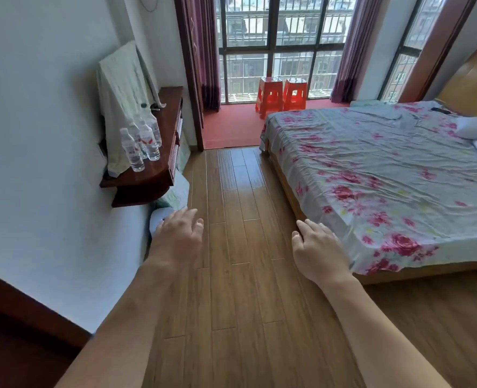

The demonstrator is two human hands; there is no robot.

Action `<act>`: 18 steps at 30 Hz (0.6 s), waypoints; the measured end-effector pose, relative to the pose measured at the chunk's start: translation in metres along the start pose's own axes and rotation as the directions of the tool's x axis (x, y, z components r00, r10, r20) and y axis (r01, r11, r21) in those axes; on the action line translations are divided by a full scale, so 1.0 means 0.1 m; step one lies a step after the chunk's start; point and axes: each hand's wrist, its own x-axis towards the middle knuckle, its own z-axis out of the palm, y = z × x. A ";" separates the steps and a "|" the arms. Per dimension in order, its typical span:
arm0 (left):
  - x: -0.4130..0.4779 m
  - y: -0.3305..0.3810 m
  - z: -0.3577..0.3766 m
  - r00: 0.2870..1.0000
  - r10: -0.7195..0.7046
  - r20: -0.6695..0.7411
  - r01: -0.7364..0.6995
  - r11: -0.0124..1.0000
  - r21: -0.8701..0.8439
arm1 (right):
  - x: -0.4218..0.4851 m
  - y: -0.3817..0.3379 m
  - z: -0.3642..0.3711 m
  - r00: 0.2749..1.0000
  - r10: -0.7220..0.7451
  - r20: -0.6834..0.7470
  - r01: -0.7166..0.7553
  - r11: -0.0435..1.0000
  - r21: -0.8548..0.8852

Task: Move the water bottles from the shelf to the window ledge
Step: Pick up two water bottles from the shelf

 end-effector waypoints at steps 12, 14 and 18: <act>0.75 0.37 0.17 0.997 -0.051 -0.061 0.057 0.994 0.095 | 1.18 0.23 -0.24 0.990 -0.136 0.032 0.137 0.989 -0.055; 0.86 0.32 0.19 0.996 -0.058 -0.064 0.066 0.991 0.118 | 1.34 0.20 -0.19 0.988 -0.145 0.045 0.147 0.988 -0.056; 1.18 0.15 0.27 0.996 -0.076 -0.055 0.082 0.989 0.121 | 1.68 0.05 -0.09 0.984 -0.170 0.062 0.173 0.983 -0.055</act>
